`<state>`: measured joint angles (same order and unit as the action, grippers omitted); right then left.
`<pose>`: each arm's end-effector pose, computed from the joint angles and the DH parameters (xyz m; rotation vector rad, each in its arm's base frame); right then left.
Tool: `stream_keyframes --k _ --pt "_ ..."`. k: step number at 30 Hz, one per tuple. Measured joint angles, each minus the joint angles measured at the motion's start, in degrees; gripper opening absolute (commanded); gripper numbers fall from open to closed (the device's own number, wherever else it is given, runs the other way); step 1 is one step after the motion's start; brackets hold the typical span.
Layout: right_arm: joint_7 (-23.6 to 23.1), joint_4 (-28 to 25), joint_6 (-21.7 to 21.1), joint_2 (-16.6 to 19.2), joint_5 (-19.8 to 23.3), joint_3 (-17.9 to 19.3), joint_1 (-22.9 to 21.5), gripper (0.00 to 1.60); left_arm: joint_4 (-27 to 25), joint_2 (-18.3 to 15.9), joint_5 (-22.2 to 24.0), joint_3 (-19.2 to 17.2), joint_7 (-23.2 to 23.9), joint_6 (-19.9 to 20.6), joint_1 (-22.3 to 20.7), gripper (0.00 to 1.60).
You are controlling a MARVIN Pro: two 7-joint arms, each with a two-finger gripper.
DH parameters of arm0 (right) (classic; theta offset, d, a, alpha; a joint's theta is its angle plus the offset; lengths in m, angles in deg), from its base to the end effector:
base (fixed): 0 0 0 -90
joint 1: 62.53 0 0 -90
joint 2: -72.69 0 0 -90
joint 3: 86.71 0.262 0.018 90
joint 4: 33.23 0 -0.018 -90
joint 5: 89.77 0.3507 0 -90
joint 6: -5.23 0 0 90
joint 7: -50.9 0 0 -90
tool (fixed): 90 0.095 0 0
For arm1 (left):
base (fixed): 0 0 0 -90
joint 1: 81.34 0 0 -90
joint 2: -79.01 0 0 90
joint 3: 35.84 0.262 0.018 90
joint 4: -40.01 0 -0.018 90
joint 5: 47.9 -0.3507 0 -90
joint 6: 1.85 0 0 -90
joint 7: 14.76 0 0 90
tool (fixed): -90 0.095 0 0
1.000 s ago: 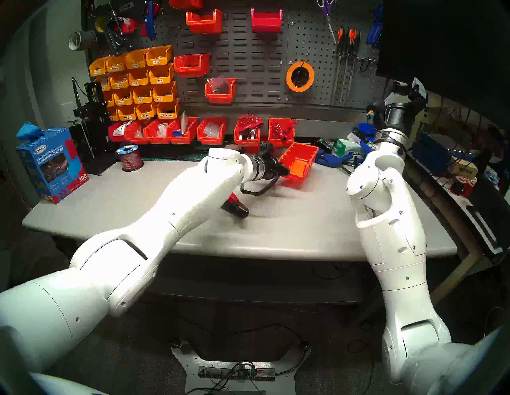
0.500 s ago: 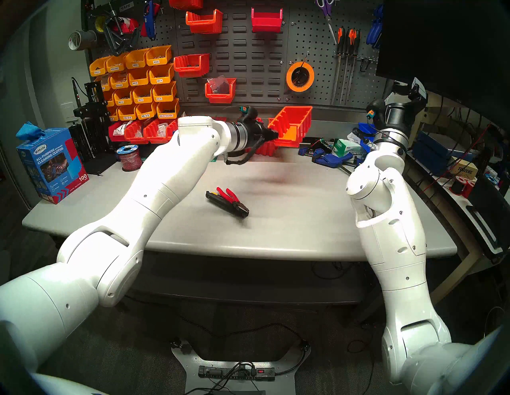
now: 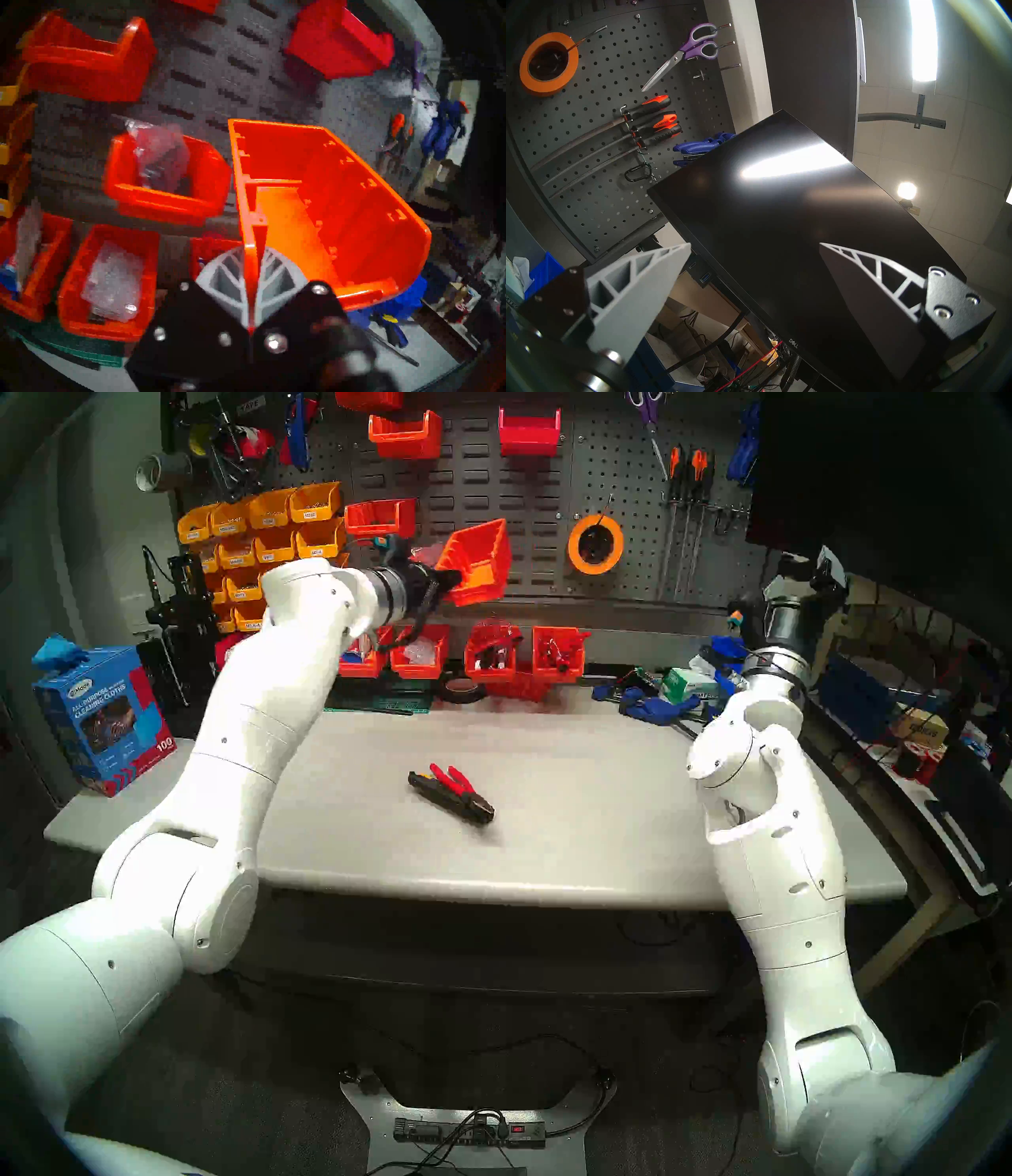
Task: Take out tools from the storage box
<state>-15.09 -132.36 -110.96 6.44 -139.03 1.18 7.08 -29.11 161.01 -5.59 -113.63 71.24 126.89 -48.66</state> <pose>0.4780 -0.1183 -0.0087 0.9409 0.2044 1.4330 0.6123 -0.0497 0.0526 1.9838 -0.0270 1.7563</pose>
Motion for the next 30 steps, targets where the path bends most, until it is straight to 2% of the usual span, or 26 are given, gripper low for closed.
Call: stream_keyframes --k 3,10,21,30 --pt "0.0 0.0 0.0 0.0 0.0 0.0 0.0 1.6 -2.88 -0.42 0.87 -2.63 -3.68 1.85 0.92 0.0" --pt "0.0 0.0 0.0 0.0 0.0 0.01 0.0 1.6 -8.93 -1.45 1.68 -6.22 -10.37 6.84 4.35 0.0" --pt "0.0 0.0 -0.01 0.0 0.0 0.0 0.0 1.6 -17.37 -2.31 3.56 -9.18 -16.09 15.53 9.57 0.0" --pt "0.0 0.0 -0.01 0.0 -0.01 0.0 0.0 1.6 -23.72 -4.19 4.19 -9.2 -20.76 16.43 14.53 0.0"
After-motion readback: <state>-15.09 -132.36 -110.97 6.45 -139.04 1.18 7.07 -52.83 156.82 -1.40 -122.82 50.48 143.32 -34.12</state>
